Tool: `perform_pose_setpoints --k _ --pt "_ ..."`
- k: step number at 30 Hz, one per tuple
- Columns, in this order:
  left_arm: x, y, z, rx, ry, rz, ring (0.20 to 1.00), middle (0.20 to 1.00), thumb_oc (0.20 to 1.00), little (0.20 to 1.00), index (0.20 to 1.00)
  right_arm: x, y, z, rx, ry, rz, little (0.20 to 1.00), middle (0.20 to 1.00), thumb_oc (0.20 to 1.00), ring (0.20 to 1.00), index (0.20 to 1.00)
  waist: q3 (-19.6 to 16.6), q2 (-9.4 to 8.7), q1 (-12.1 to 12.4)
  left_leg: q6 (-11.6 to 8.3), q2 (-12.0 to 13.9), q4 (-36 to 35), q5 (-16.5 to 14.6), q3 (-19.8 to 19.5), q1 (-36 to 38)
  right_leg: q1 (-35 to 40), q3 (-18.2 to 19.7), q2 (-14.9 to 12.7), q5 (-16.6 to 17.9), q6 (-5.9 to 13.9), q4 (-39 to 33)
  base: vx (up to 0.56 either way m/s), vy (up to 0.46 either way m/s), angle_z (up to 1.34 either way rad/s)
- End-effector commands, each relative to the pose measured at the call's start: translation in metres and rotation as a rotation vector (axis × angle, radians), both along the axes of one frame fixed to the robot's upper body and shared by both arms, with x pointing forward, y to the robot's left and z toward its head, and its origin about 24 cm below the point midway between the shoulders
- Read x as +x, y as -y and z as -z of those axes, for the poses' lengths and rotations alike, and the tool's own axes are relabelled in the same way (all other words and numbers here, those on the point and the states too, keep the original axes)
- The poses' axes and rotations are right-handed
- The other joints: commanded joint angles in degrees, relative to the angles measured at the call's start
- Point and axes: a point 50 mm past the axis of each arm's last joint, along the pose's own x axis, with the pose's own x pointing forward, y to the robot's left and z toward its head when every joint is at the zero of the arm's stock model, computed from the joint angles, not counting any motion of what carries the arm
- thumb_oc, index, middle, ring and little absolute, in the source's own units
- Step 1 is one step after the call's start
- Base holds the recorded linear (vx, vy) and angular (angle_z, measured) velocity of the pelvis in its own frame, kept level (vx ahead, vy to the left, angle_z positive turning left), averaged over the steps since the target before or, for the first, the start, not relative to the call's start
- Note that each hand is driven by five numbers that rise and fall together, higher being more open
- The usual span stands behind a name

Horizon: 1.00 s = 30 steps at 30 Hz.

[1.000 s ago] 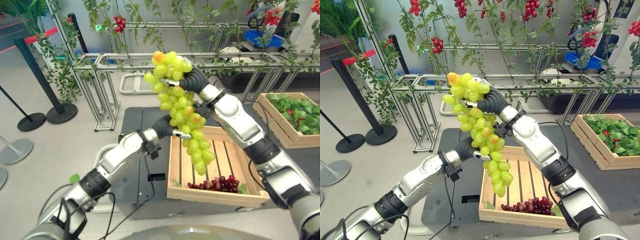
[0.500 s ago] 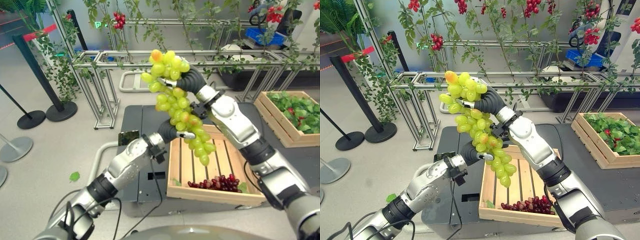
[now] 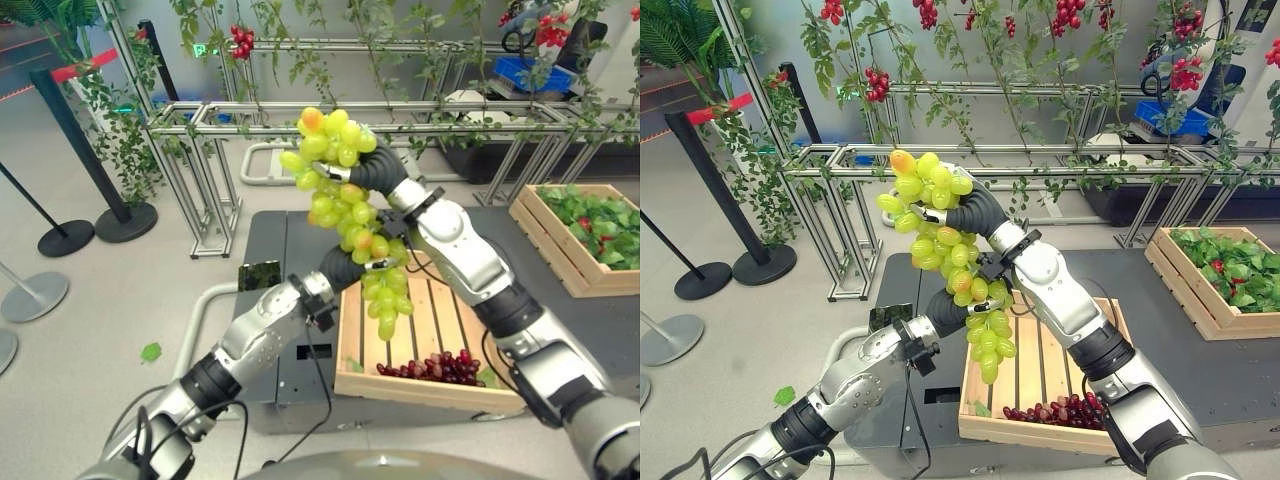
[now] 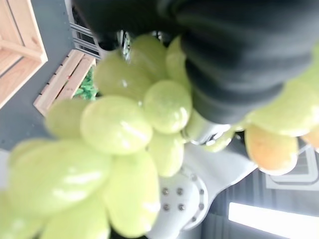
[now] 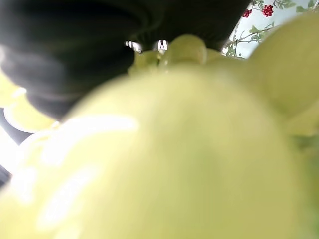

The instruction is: Pick up the fruits from the basket on one side to the basket on the other side

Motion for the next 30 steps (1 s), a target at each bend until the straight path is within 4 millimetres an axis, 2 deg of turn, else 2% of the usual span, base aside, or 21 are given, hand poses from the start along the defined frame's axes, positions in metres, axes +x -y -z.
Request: perform_pose_setpoints --k 1,11,12,16,19,23,24,25,26,27,28,29,30 --pt "0.007 0.011 -0.020 -0.098 0.043 0.019 0.200 0.200 0.200 0.200 0.200 -0.006 -0.002 -0.025 0.126 0.097 -0.031 0.200 0.200 0.200 0.200 0.200 -0.14 -2.27 0.93 3.34 -2.37 1.97 -6.28 -2.20 0.64 -3.01 -3.54 -0.80 0.56 1.10 2.34 0.00 0.000 0.00" --pt "0.007 0.007 -0.017 -0.101 0.036 -0.001 0.200 0.200 0.200 0.200 0.200 -0.004 0.000 -0.015 0.118 0.064 -0.021 0.200 0.200 0.200 0.200 0.200 0.20 -2.37 1.14 3.31 -2.31 2.11 -6.28 -2.34 0.49 -3.13 -3.66 -0.69 0.48 1.03 2.46 0.00 0.000 0.00" --pt "0.007 0.003 -0.016 -0.098 0.040 -0.008 0.200 0.200 0.200 0.200 0.200 -0.003 0.004 -0.015 0.102 0.064 -0.013 1.000 1.000 1.000 1.000 1.000 0.22 -2.36 1.19 3.32 -2.30 2.19 -6.33 -2.33 0.47 -3.14 -3.66 -0.73 0.44 1.00 2.50 0.00 0.000 0.00" --pt "0.007 -0.007 -0.013 -0.091 0.044 -0.033 0.200 0.200 0.200 0.200 0.200 -0.003 0.013 -0.015 0.062 0.081 0.007 1.000 1.000 1.000 1.000 1.000 0.19 -2.41 1.28 3.31 -2.34 2.38 -6.45 -2.30 0.47 -3.08 -3.54 -0.69 0.42 1.00 2.47 0.00 0.000 0.00" --pt "0.009 -0.029 -0.013 -0.074 0.078 -0.100 0.200 0.200 0.200 0.200 0.200 -0.005 0.038 -0.017 0.004 0.112 0.063 1.000 1.000 1.000 1.000 1.000 0.20 -2.36 1.27 3.23 -2.30 2.42 -6.52 -2.21 0.53 -3.01 -3.49 -0.75 0.47 1.08 2.45 0.00 0.000 0.00" --pt "0.007 -0.062 -0.011 -0.070 0.108 -0.207 0.200 0.200 0.200 0.200 0.200 -0.010 0.080 -0.010 0.006 0.093 0.163 1.000 1.000 1.000 1.000 1.000 0.23 -2.38 1.18 3.20 -2.30 2.46 -6.64 -2.23 0.61 -2.94 -3.53 -0.75 0.43 1.21 2.50 0.00 0.000 0.00" --pt "0.007 -0.062 -0.011 -0.069 0.107 -0.206 0.200 0.200 0.200 0.200 0.200 -0.010 0.081 -0.010 0.006 0.092 0.163 1.000 1.000 1.000 1.000 1.000 0.17 -2.40 1.20 3.20 -2.30 2.45 -6.65 -2.24 0.62 -2.92 -3.53 -0.75 0.42 1.21 2.49 0.00 0.000 0.00" --pt "0.005 -0.087 -0.009 -0.071 0.121 -0.306 0.200 0.200 0.200 0.200 0.200 -0.017 0.112 0.000 0.051 0.052 0.237 1.000 1.000 1.000 1.000 1.000 0.25 -2.38 1.09 3.19 -2.29 2.43 -6.64 -2.30 0.59 -2.94 -3.62 -0.70 0.32 1.22 2.48 0.00 0.000 0.00" --pt "0.004 -0.086 -0.009 -0.070 0.119 -0.305 0.200 0.200 0.200 0.200 0.200 -0.018 0.113 0.000 0.052 0.050 0.238 1.000 1.000 1.000 1.000 1.000 0.14 -2.41 1.14 3.18 -2.28 2.42 -6.65 -2.32 0.61 -2.91 -3.64 -0.69 0.30 1.22 2.47 0.00 0.000 0.00" --pt "0.000 -0.102 -0.002 -0.076 0.102 -0.370 0.200 0.200 0.200 0.200 0.200 -0.024 0.136 0.012 0.093 0.018 0.309 1.000 1.000 1.000 1.000 1.000 0.25 -2.34 0.99 3.20 -2.25 2.40 -6.69 -2.38 0.70 -2.83 -3.65 -0.68 0.24 1.22 2.52 0.00 0.000 0.00" --pt "0.000 -0.102 -0.002 -0.076 0.101 -0.369 0.200 0.200 0.200 0.200 0.200 -0.025 0.136 0.012 0.093 0.017 0.310 1.000 1.000 1.000 1.000 1.000 0.17 -2.37 1.02 3.19 -2.25 2.39 -6.70 -2.39 0.72 -2.80 -3.67 -0.68 0.22 1.22 2.52 0.00 0.000 0.00" --pt "-0.005 -0.124 -0.004 -0.053 0.146 -0.448 0.200 0.200 0.200 0.200 0.200 -0.037 0.163 0.019 0.125 0.014 0.402 1.000 1.000 1.000 1.000 1.000 0.22 -2.16 0.80 3.18 -2.21 2.37 -6.77 -2.46 0.75 -2.78 -3.70 -0.58 0.04 1.21 2.52 0.00 0.000 0.00" --pt "-0.007 -0.132 -0.004 -0.059 0.151 -0.479 0.200 0.200 0.200 0.200 0.200 -0.041 0.173 0.026 0.142 -0.001 0.447 1.000 1.000 1.000 1.000 1.000 0.17 -2.12 0.78 3.16 -2.22 2.31 -6.79 -2.47 0.80 -2.75 -3.70 -0.52 -0.02 1.19 2.48 0.00 0.000 0.00"
